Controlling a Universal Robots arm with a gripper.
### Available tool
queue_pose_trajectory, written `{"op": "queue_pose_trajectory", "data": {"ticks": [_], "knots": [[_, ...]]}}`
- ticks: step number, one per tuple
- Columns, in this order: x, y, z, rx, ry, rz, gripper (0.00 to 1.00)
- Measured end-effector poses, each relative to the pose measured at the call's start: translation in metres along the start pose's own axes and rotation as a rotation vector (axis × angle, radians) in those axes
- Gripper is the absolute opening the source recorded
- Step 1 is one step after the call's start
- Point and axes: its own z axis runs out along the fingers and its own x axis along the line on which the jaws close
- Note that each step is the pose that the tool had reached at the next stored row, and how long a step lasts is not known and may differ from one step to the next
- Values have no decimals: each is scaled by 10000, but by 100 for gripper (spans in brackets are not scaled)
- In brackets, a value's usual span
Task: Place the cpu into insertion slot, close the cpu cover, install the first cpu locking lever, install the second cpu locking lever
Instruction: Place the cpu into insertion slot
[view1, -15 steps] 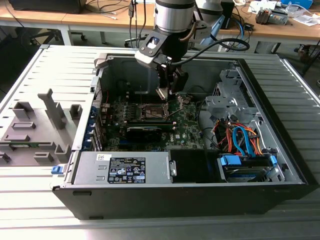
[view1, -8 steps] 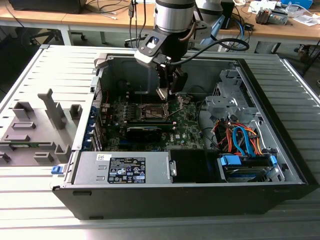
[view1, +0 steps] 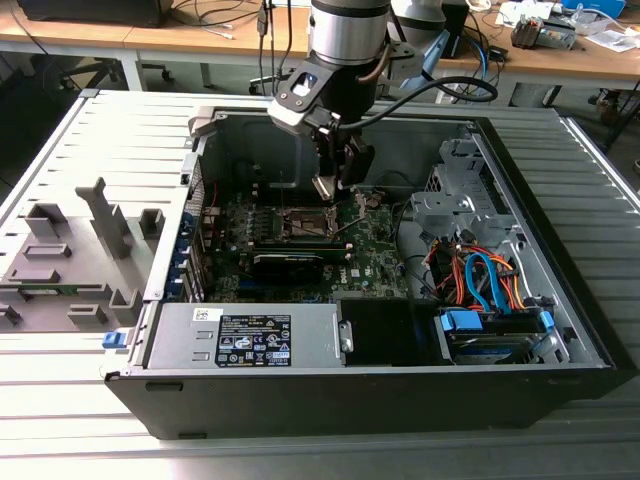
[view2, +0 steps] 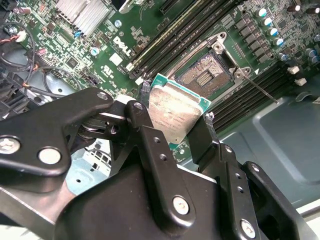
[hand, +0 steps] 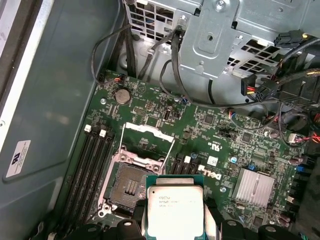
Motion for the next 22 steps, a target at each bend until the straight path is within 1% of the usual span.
{"op": "queue_pose_trajectory", "data": {"ticks": [22], "knots": [[0, 0, 0, 43, -64, 435, 54]]}}
